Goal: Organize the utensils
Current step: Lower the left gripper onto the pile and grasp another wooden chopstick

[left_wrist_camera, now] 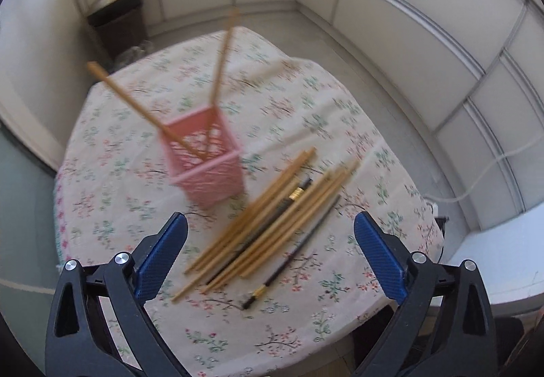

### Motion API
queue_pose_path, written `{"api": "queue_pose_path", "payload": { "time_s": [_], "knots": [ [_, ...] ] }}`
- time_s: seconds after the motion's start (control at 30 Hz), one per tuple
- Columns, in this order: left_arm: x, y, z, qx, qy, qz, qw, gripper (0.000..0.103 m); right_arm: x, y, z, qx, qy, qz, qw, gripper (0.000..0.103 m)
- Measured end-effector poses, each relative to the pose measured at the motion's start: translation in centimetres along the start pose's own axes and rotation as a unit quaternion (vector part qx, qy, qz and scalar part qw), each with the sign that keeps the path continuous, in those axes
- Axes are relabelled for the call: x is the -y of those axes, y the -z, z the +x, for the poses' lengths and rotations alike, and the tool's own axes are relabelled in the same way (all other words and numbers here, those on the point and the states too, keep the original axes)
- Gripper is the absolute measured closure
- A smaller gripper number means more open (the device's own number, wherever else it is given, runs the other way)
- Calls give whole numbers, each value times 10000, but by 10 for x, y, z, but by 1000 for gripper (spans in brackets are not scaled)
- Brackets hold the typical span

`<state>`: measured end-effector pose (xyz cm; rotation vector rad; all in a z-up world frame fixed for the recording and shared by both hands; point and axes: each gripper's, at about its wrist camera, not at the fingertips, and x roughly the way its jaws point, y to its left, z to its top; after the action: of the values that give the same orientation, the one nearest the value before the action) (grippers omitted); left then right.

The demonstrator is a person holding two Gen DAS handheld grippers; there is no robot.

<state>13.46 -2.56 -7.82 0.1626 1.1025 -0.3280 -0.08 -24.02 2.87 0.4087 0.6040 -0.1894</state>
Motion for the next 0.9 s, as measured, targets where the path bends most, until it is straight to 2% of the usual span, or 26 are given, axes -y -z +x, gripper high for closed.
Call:
{"api": "queue_pose_path", "payload": {
  "time_s": [0.07,0.13,0.17,0.27,0.3,0.37,0.43,0.5,0.57,0.7,0.8,0.9],
  "knots": [
    [17,-6,19,-226,88,218,9995,7,16,4,22,-309,577,83,9978,6],
    [32,-15,41,-439,195,364,9982,7,40,14,52,-966,929,391,9902,6],
    [37,-17,49,-542,231,392,9975,7,54,21,70,-1454,974,655,9824,6],
    [56,-31,85,-952,141,583,9936,7,80,39,101,-2430,421,1397,9590,6],
    [62,-36,97,-1053,58,640,9924,7,84,42,106,-2547,385,1531,9541,6],
    [69,-47,119,-1218,-96,675,9902,9,91,46,110,-2616,452,1669,9496,6],
    [77,-54,137,-1371,-142,781,9874,16,95,49,110,-2617,427,1739,9484,6],
    [84,-58,154,-1548,-351,1020,9820,35,98,49,113,-2652,385,1777,9469,6],
    [88,-62,165,-1675,-464,1156,9780,47,101,51,120,-2789,290,1816,9426,7],
    [91,-66,174,-1743,-486,1279,9752,62,108,51,118,-2922,171,1949,9361,7],
    [95,-64,178,-1816,-525,1442,9713,69,111,52,120,-2951,122,2003,9341,7],
    [93,-63,184,-1882,-581,1425,9700,70,112,53,121,-2985,87,2048,9321,7]
  ]
}}
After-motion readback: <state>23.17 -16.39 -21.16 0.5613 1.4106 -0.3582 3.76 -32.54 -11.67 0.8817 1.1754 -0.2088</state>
